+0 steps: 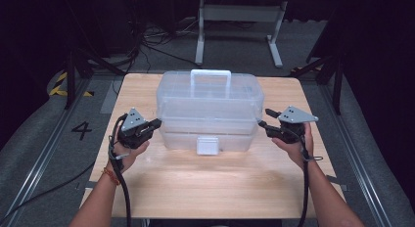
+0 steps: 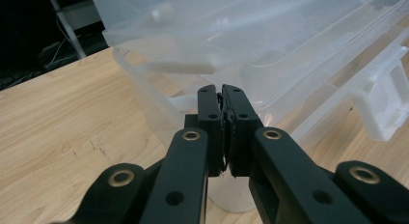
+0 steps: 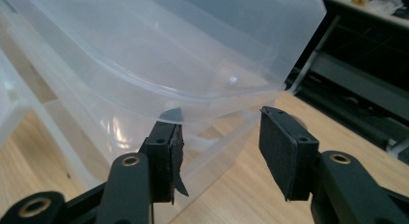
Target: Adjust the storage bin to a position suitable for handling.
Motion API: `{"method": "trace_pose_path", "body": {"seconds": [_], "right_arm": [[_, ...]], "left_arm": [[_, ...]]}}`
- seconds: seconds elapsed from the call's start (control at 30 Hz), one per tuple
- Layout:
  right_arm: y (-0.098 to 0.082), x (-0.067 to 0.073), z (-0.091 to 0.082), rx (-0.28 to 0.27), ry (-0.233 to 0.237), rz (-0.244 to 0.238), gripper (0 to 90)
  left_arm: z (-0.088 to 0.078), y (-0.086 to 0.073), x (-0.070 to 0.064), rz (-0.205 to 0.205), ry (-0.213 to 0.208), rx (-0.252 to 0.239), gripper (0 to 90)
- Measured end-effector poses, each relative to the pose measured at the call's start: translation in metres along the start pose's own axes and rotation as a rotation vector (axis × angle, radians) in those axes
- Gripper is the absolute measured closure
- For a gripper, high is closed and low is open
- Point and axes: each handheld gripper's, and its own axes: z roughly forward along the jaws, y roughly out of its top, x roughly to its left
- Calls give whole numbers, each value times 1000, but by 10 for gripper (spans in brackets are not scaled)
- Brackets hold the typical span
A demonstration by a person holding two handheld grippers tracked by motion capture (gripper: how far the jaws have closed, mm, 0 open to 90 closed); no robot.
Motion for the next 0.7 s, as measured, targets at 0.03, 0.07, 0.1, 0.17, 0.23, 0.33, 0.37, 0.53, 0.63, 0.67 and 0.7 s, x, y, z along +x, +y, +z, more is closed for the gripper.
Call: {"method": "trace_pose_path", "body": {"seconds": [0.03,0.07,0.1,0.17,0.23,0.33,0.37,0.53,0.63,0.67,0.7], "right_arm": [[1,0,0,-8,-2,4,525],[3,-1,0,-14,-9,4,525],[4,-1,-1,-18,-15,9,526],[8,-2,-1,-34,-20,15,532],[11,-4,-1,-45,-32,15,539],[16,-6,0,-58,-37,25,550],[17,-6,0,-60,-39,24,550],[23,-7,3,-64,-47,12,576],[27,-7,5,-72,-54,16,589],[28,-7,6,-74,-56,15,591],[29,-7,7,-73,-54,15,595]], "left_arm": [[0,0,0,3,0,2,870],[0,0,0,4,0,5,869],[0,-1,0,5,0,6,867],[0,-1,0,15,-2,16,864],[0,-2,-1,14,-7,21,859],[-1,-4,0,21,-1,26,852],[-2,-4,0,20,-1,27,850],[-4,-6,1,25,-5,34,842],[-4,-7,0,28,-10,38,837],[-4,-7,0,28,-10,38,836],[-4,-7,0,33,-7,40,835]]}}
